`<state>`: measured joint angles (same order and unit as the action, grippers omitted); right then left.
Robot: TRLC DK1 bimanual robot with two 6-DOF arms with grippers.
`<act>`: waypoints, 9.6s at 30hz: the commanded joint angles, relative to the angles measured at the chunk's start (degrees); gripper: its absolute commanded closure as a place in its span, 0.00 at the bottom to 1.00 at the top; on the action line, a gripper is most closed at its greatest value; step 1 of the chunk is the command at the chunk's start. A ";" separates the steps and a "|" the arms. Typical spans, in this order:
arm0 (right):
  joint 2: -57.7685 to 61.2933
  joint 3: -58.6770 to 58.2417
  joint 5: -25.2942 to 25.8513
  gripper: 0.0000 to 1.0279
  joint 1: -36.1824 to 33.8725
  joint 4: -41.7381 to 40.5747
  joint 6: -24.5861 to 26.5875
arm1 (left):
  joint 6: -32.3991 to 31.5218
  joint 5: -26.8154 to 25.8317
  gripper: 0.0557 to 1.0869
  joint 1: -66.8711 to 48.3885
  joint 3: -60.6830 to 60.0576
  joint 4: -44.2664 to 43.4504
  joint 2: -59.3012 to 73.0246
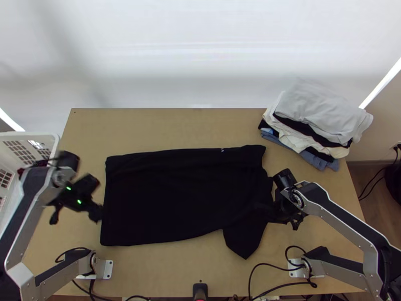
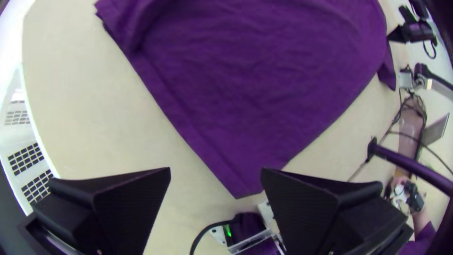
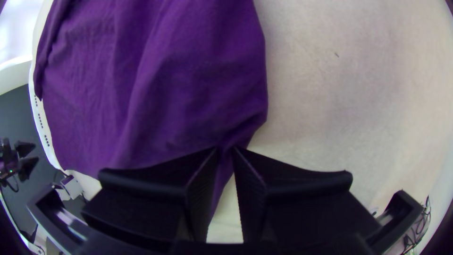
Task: Fold the t-shirt
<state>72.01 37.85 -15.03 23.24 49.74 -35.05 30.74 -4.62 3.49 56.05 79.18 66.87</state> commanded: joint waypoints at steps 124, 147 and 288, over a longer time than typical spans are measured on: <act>-8.20 5.66 3.16 0.97 1.36 8.98 9.21 | 0.72 -3.11 0.96 0.47 -0.59 -4.65 8.45; 7.80 30.27 3.78 0.97 -3.21 8.98 9.82 | -8.07 -3.55 0.96 5.04 12.94 -14.58 16.01; 13.07 71.05 -15.47 0.04 -16.04 10.12 -1.34 | -28.19 -28.78 0.96 -11.57 33.16 -15.63 25.33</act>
<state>85.80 109.43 -30.04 7.68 59.55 -36.84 7.86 -33.71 -4.38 86.19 64.99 89.52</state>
